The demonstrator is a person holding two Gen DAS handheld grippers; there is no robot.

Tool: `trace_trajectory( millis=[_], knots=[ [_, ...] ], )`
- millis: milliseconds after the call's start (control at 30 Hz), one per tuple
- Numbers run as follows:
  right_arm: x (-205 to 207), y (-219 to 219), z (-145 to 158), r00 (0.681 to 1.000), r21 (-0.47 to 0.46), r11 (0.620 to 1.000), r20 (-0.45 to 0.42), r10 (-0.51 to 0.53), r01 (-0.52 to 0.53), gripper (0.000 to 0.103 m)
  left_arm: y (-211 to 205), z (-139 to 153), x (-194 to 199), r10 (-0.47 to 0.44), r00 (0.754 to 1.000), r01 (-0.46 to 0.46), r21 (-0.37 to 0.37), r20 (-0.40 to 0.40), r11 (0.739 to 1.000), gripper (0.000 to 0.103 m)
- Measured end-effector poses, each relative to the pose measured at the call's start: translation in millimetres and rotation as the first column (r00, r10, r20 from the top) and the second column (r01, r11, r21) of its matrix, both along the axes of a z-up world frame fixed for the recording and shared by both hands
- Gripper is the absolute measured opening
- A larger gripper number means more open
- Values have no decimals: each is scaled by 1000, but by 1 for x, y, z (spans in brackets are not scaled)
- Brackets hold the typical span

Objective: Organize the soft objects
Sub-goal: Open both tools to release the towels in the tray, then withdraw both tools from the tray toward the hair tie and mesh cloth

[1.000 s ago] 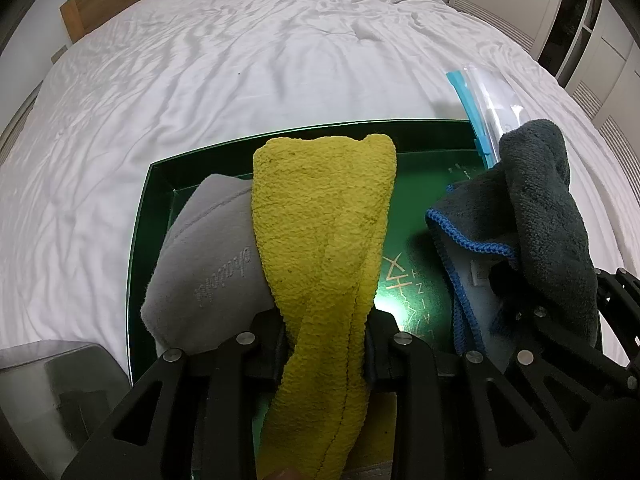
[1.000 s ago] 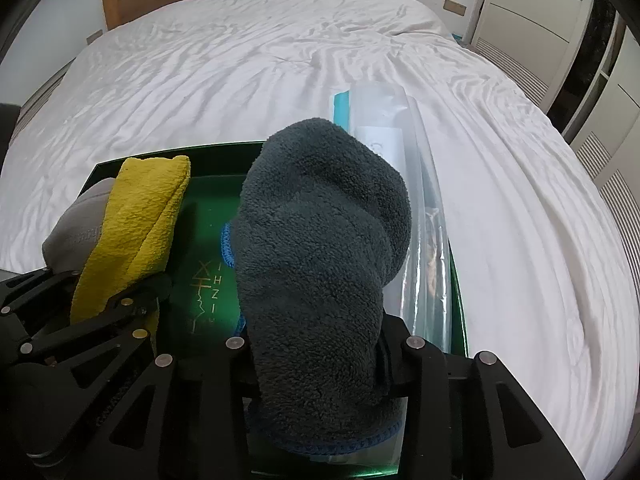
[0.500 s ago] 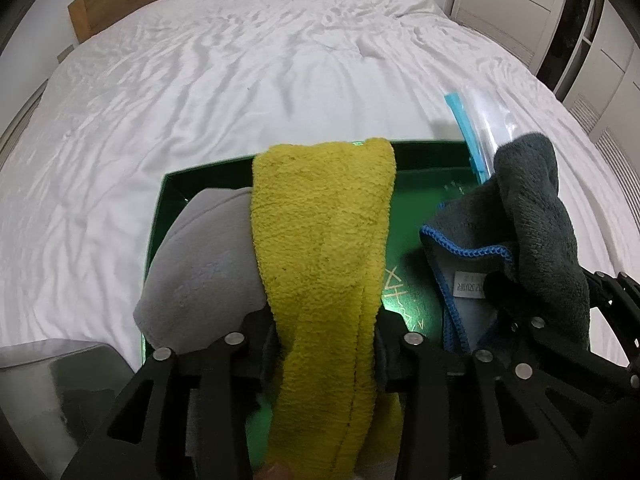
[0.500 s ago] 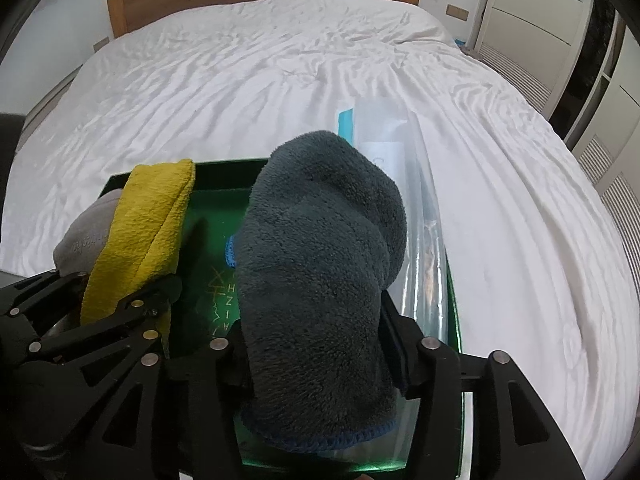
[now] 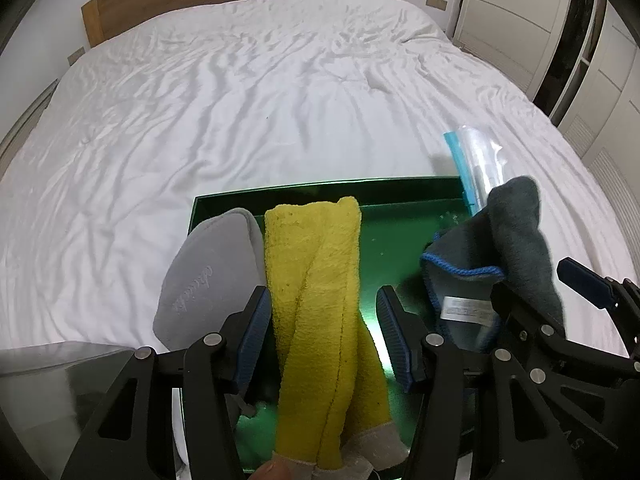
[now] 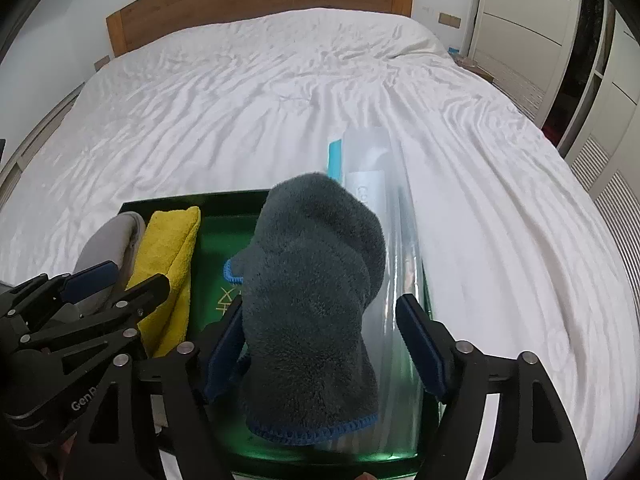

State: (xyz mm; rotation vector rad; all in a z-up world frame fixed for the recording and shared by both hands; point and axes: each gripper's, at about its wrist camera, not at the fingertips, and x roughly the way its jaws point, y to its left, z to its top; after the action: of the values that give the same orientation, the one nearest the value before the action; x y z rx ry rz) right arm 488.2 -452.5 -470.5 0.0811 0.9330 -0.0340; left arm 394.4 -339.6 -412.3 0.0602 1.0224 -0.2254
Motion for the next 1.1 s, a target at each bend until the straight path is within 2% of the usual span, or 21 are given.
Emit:
trace_trajectory(
  millis=[100,533,700,1100],
  knots=[
    [-3,-1,6,1000,-1,1000,9,1,-1,79,4,5,-3,5,1000,-5,-19,8,1000,52],
    [-31,-1,35,998,5,1000,57,2,-2,83,7,21,-24,6,999,-4,-48,33,999,53],
    [-54,-3,50,997,5,1000,79,-5,5,83,9,29,-41,4,999,-1,-69,42,998,59],
    [-114,5,77,996,-31,999,89,-13,16,83,26,55,-103,1,998,6,-111,63,994,59]
  ],
)
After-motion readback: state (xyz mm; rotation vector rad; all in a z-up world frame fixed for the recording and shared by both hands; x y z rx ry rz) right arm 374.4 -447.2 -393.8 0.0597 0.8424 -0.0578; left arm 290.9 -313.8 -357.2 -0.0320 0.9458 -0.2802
